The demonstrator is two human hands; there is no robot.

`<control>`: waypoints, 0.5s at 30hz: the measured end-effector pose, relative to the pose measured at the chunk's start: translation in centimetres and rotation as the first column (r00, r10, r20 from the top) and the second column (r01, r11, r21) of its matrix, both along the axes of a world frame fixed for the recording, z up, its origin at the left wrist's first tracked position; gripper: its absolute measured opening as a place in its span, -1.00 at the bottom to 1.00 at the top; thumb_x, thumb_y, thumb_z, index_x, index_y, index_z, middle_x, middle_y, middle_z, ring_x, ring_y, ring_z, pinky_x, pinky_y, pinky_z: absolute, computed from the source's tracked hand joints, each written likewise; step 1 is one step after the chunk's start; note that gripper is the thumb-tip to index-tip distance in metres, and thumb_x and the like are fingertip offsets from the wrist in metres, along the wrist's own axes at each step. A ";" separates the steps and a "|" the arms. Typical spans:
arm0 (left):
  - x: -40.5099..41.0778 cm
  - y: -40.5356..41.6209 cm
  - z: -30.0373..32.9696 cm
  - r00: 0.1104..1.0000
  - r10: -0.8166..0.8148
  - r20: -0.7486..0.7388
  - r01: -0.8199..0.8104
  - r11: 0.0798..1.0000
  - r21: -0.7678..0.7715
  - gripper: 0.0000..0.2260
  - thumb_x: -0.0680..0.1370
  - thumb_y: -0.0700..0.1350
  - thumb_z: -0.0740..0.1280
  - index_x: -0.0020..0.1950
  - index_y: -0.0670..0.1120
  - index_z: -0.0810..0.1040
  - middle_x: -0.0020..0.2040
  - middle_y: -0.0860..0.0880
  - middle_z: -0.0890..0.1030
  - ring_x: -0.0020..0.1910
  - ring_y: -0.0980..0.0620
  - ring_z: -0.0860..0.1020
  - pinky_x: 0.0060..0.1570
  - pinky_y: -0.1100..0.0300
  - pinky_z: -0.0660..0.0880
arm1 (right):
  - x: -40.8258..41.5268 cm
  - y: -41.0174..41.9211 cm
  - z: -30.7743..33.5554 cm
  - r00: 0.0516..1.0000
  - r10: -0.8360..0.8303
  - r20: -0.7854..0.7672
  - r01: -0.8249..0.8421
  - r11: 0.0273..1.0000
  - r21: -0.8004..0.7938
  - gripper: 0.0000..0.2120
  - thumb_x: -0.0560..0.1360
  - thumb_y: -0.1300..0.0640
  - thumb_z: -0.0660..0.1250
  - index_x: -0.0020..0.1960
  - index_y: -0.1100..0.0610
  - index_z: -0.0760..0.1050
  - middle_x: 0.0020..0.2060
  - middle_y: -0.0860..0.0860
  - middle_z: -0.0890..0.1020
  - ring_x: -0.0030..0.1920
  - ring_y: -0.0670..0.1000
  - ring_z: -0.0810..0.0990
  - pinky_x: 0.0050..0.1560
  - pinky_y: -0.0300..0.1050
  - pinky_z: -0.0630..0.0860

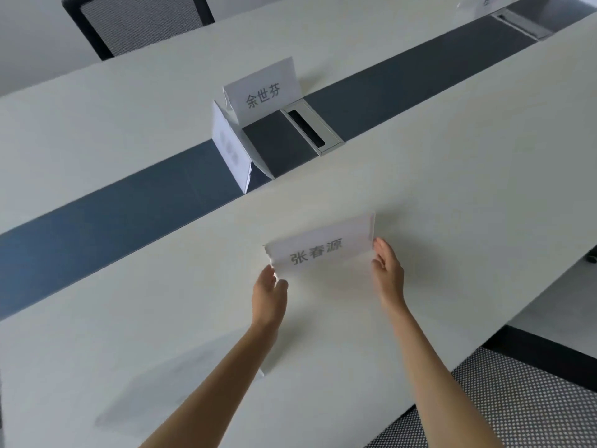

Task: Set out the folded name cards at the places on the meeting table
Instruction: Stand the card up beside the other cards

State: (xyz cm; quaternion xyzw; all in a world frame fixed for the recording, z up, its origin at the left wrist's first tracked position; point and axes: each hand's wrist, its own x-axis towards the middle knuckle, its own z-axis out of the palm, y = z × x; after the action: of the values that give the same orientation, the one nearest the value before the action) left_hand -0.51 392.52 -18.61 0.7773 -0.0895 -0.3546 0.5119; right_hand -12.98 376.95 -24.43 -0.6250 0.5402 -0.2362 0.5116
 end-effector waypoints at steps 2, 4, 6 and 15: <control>0.0 -0.5 -0.1 0.999 -0.028 -0.033 0.027 0.999 -0.030 -0.72 0.42 -0.37 0.10 0.00 -0.14 0.49 -0.17 -0.03 0.52 -0.27 0.09 0.40 -0.35 0.45 0.33 | 0.5 -0.3 0.0 1.000 -0.012 -0.001 0.012 1.000 -0.004 -0.55 0.46 0.45 0.06 0.34 0.29 0.29 0.32 0.21 0.44 0.31 0.12 0.44 0.11 -0.44 0.24; 0.5 -1.1 0.0 0.998 -0.047 -0.052 0.045 0.999 -0.027 -0.69 0.38 -0.28 0.13 0.07 -0.12 0.49 -0.12 -0.02 0.55 -0.18 0.06 0.43 -0.20 0.35 0.38 | 1.5 -1.3 0.2 1.000 -0.027 0.013 0.027 1.000 -0.004 -0.54 0.46 0.44 0.08 0.35 0.28 0.25 0.31 0.22 0.44 0.31 0.12 0.43 0.09 -0.44 0.24; 1.3 -2.3 0.3 0.995 -0.076 -0.071 0.075 0.997 -0.027 -0.58 0.28 -0.19 0.13 0.11 -0.09 0.49 -0.08 -0.01 0.56 -0.10 0.02 0.44 -0.11 0.26 0.38 | 2.6 -2.9 0.3 1.000 -0.020 0.017 0.020 1.000 0.000 -0.54 0.46 0.43 0.08 0.34 0.26 0.27 0.31 0.19 0.45 0.31 0.12 0.43 0.11 -0.41 0.25; 6.6 -10.5 0.2 0.979 -0.137 -0.152 0.113 0.981 -0.157 -0.64 0.52 -0.30 0.10 0.11 0.15 0.31 0.11 0.07 0.46 0.19 -0.01 0.37 0.22 0.12 0.23 | 9.3 -12.6 2.2 0.992 0.104 -0.069 -0.104 0.995 0.006 -0.52 0.43 0.33 0.11 0.35 0.13 0.30 0.30 0.12 0.47 0.23 0.17 0.44 0.20 -0.08 0.33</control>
State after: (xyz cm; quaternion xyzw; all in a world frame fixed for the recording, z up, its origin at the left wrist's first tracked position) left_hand 6.06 381.98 -18.44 0.6987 -0.1222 -0.4408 0.5501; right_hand -3.66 364.33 -22.23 -0.6596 0.5245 -0.1868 0.5049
